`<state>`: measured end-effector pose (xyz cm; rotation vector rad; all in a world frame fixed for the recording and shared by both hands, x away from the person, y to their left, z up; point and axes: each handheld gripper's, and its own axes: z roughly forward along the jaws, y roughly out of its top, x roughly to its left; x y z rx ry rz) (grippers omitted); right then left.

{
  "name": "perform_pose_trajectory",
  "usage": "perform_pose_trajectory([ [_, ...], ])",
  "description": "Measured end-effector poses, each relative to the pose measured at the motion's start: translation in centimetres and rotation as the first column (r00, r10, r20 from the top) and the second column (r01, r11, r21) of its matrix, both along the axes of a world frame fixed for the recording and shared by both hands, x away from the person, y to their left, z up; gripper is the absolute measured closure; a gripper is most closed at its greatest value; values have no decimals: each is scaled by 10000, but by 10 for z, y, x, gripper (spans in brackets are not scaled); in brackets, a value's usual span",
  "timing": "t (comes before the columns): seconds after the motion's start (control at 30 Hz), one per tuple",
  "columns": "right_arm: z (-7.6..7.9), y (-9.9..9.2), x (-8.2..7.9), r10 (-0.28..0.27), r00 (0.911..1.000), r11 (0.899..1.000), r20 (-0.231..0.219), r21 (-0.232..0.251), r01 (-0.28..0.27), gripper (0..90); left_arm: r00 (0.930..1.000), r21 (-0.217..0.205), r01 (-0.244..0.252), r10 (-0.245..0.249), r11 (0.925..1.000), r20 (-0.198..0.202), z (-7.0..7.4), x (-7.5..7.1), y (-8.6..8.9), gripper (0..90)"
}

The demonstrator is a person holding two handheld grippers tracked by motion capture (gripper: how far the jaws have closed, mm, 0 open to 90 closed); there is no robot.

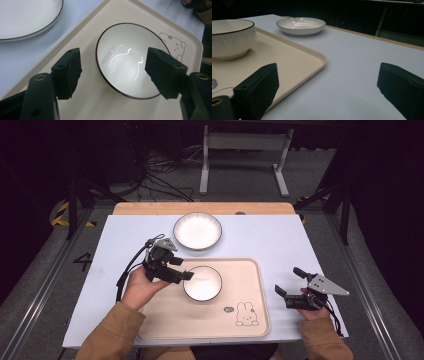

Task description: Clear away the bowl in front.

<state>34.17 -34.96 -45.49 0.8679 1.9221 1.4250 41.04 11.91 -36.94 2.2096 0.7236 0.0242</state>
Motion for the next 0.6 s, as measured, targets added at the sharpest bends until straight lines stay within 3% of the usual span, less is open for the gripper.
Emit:
perform_pose_trajectory([
  [0.13,0,0,0,-1,10000,10000,-6,-11,1,44,9999,-344,-82,87,9994,142,-1,-4,8,249],
  [0.4,0,0,0,10,10000,10000,-6,-17,-10,44,9991,-1110,-166,207,9937,359,-5,-12,27,94],
  [0.53,0,0,0,13,10000,10000,-11,-29,-13,44,9969,-1545,-355,458,9874,640,-7,-19,37,36],
  [0.6,0,0,0,10,10000,10000,-6,-21,-10,44,9960,-1916,-387,533,9807,720,-8,-22,43,22],
])
